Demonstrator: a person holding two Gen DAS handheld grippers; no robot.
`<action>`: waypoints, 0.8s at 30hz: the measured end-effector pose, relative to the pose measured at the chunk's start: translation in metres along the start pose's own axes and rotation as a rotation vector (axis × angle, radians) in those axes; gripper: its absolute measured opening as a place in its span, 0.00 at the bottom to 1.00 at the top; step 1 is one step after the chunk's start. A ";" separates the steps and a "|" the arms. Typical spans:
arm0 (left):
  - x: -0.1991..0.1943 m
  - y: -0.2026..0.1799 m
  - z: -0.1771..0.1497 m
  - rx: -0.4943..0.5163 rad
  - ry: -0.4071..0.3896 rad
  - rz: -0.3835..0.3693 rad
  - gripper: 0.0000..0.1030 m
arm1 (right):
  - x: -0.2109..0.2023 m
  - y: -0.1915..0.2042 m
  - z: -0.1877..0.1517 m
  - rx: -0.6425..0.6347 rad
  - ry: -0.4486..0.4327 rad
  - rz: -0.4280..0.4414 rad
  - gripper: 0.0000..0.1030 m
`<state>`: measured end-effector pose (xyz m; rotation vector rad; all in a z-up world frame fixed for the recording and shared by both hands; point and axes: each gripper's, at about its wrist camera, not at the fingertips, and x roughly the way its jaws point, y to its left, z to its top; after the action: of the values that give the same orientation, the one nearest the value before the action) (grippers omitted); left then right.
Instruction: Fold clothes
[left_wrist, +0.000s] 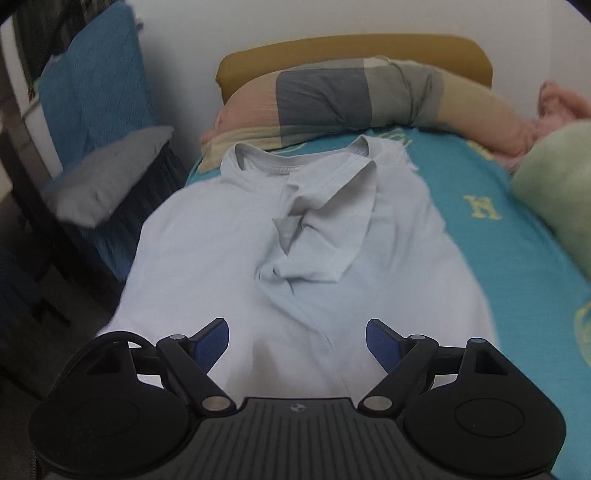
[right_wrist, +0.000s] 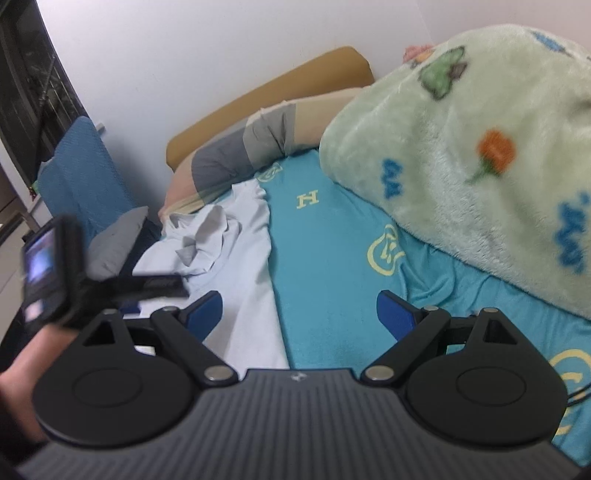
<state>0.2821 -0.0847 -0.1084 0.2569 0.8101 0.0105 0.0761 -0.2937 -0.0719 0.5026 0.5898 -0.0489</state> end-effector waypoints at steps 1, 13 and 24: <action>0.009 -0.004 0.001 0.037 -0.007 0.020 0.81 | 0.005 0.000 -0.001 0.002 0.007 0.000 0.89; 0.085 0.004 0.011 0.116 -0.115 0.192 0.88 | 0.054 -0.004 -0.018 0.029 0.107 0.002 0.89; 0.077 0.077 0.034 -0.184 -0.149 0.287 0.91 | 0.054 -0.009 -0.016 0.037 0.083 -0.005 0.89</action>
<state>0.3662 -0.0097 -0.1236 0.1954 0.6142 0.3304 0.1108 -0.2887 -0.1169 0.5413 0.6724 -0.0441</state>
